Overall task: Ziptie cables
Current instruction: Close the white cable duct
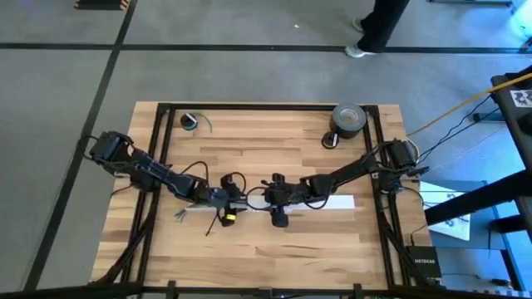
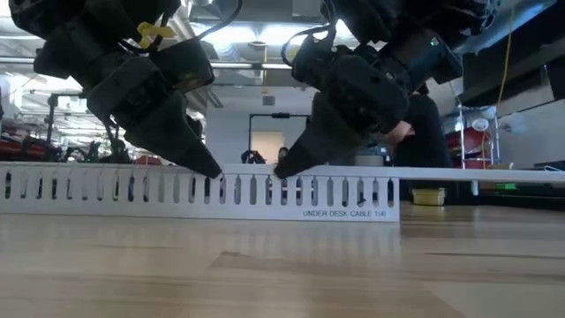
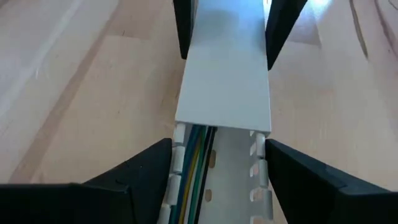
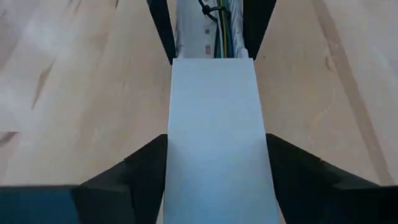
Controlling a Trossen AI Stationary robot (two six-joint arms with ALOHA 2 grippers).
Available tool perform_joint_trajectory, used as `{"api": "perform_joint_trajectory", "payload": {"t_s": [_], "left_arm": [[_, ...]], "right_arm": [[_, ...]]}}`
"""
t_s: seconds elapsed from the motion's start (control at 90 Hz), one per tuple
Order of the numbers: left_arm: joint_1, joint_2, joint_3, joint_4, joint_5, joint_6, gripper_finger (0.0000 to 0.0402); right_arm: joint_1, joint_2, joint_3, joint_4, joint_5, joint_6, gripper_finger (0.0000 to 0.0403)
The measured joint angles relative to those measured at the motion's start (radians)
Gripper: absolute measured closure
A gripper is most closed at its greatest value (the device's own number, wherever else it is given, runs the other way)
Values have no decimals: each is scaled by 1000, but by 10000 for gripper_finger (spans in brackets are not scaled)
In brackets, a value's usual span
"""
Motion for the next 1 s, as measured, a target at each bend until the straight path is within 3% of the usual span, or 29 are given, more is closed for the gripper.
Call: {"api": "perform_joint_trajectory", "payload": {"t_s": [1.0], "left_arm": [[-16,3,-4,-27,30,3,164]], "right_arm": [[-23,251,358,-81,-70,-31,190]]}}
